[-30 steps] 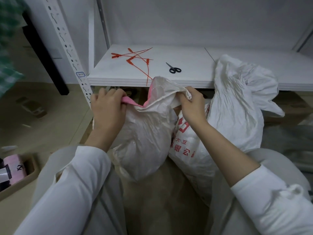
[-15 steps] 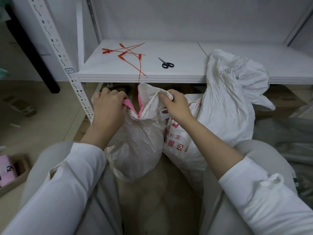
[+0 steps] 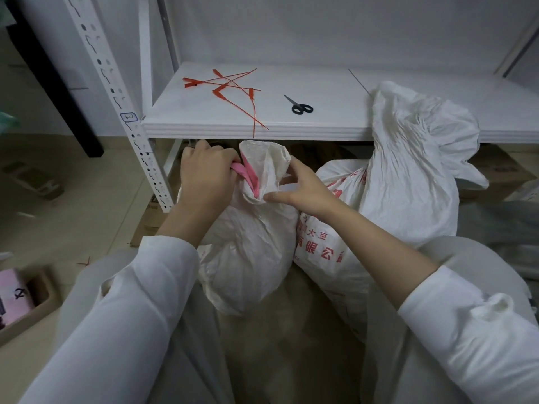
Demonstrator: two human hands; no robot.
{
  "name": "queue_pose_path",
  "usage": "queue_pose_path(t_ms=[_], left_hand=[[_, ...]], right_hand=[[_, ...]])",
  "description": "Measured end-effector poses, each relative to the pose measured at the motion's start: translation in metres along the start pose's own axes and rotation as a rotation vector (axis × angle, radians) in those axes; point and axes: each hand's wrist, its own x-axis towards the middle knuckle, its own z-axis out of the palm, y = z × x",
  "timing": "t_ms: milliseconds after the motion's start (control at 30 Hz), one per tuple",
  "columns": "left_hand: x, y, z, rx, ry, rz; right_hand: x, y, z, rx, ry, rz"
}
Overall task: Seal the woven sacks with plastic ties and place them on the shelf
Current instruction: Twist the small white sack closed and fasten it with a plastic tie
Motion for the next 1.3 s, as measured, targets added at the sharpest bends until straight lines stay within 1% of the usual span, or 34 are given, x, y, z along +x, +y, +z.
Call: queue_pose_path(t_ms=[133, 200, 267, 367, 467, 533, 767, 900, 1000, 1133, 1233, 1300], left_hand=[[0.004, -0.01, 0.001, -0.014, 0.0, 0.015], [0.006, -0.015, 0.001, -0.008, 0.002, 0.027], [0.008, -0.02, 0.0, 0.004, 0.01, 0.038], [0.011, -0.033, -0.001, -0.019, 0.037, 0.025], [0.015, -0.046, -0.006, -0.07, 0.036, -0.012], [0.016, -0.055, -0.01, -0.085, 0.03, -0.025], [0.007, -0.093, -0.016, -0.149, 0.001, -0.058], [0.0, -0.101, -0.017, -0.172, -0.048, -0.087], [0.003, -0.093, -0.021, -0.185, -0.068, -0.088], [0.009, -0.073, -0.024, -0.157, -0.009, -0.023], [0.014, -0.06, -0.023, -0.16, 0.102, 0.038], [0.018, -0.05, -0.023, -0.139, 0.162, 0.039]], right_hand=[[0.005, -0.007, 0.018, 0.008, -0.129, -0.043], [0.008, -0.011, 0.028, -0.022, -0.154, -0.06], [0.014, -0.015, 0.038, -0.066, -0.111, -0.078], [0.025, -0.024, 0.052, -0.14, 0.013, -0.11], [0.041, -0.032, 0.06, -0.24, 0.129, -0.094], [0.052, -0.035, 0.064, -0.299, 0.174, -0.068], [0.061, -0.059, 0.089, -0.362, 0.157, -0.105], [0.065, -0.068, 0.097, -0.375, 0.152, -0.042], [0.072, -0.071, 0.091, -0.379, 0.213, 0.028], [0.071, -0.065, 0.07, -0.296, 0.352, 0.04], [0.064, -0.052, 0.049, -0.231, 0.469, 0.045], [0.06, -0.045, 0.035, -0.166, 0.545, 0.078]])
